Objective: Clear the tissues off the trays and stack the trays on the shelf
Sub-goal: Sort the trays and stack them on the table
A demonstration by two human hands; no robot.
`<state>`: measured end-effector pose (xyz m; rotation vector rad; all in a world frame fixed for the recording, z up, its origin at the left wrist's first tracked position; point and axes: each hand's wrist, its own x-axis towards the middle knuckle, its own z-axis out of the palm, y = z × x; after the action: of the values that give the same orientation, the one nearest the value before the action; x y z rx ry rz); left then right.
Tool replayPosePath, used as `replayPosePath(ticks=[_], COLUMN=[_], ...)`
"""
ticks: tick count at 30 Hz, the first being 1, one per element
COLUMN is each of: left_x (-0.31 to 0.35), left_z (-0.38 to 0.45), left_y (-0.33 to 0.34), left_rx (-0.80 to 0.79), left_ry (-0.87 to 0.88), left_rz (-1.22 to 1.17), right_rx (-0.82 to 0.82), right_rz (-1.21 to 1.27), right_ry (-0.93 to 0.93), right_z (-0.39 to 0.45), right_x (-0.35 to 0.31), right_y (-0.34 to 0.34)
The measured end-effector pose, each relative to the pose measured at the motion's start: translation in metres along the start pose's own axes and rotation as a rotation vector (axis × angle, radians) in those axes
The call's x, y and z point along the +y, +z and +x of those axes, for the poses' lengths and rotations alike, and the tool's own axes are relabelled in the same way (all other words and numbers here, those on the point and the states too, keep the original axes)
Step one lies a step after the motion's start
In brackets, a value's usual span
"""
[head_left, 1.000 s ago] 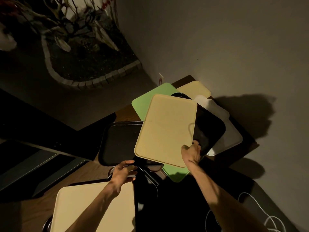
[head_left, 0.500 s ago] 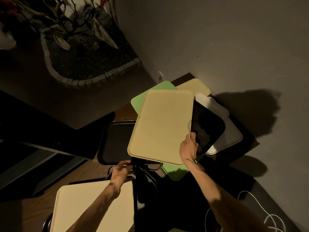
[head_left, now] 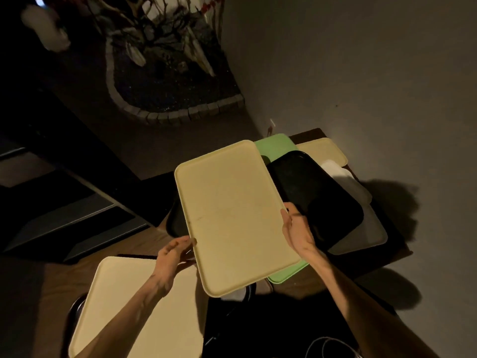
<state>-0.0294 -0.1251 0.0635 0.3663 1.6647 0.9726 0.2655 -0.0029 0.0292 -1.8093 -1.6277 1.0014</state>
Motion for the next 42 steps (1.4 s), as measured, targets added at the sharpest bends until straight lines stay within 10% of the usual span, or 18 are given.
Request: replayPosePath(ticks=[13, 32, 42], left_x=[-0.114, -0.19, -0.211], left_z=[-0.041, -0.088, -0.087], left_y=[-0.082, -0.147, -0.173], left_rx=[0.338, 0.552, 0.59], left_ry=[-0.307, -0.477, -0.467], left_rz=[-0.085, -0.178, -0.159], right_rx=[-0.517, -0.671, -0.779], right_rz=[-0.455, -0.494, -0.643], right_ry=[-0.275, -0.719, -0.554], right_z=[-0.02, -0.068, -0.072], right_x=[-0.06, -0.092, -0.099], right_y=[0.096, 0.219, 0.273])
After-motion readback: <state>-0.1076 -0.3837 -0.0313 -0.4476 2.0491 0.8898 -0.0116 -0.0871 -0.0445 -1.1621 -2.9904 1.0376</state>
